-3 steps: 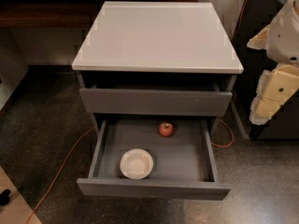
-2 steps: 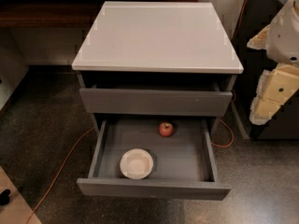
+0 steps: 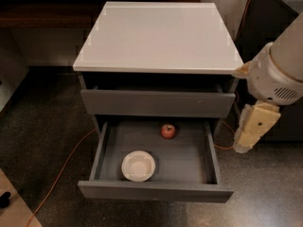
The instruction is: Close middle drawer
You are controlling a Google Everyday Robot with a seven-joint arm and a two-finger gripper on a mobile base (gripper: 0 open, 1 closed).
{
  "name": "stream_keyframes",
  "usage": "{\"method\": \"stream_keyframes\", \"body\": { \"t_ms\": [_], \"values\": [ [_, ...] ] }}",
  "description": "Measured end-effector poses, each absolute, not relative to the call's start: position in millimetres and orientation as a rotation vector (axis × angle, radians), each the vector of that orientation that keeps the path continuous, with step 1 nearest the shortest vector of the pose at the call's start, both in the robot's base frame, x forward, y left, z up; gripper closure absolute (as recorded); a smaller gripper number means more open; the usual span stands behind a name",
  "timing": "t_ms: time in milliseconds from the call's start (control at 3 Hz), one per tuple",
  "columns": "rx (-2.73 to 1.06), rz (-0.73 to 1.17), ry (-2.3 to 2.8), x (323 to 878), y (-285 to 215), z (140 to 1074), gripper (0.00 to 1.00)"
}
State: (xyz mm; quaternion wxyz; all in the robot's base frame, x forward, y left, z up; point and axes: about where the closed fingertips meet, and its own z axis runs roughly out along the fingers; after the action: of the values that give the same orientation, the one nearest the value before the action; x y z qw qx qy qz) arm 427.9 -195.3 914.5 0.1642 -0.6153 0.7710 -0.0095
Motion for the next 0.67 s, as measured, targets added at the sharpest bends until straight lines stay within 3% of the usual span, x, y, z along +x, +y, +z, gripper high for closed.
{"method": "stream_keyframes", "body": {
  "t_ms": [667],
  "values": [
    [-1.773,0.105,2.178,434,-178,830,0.00]
  ]
}}
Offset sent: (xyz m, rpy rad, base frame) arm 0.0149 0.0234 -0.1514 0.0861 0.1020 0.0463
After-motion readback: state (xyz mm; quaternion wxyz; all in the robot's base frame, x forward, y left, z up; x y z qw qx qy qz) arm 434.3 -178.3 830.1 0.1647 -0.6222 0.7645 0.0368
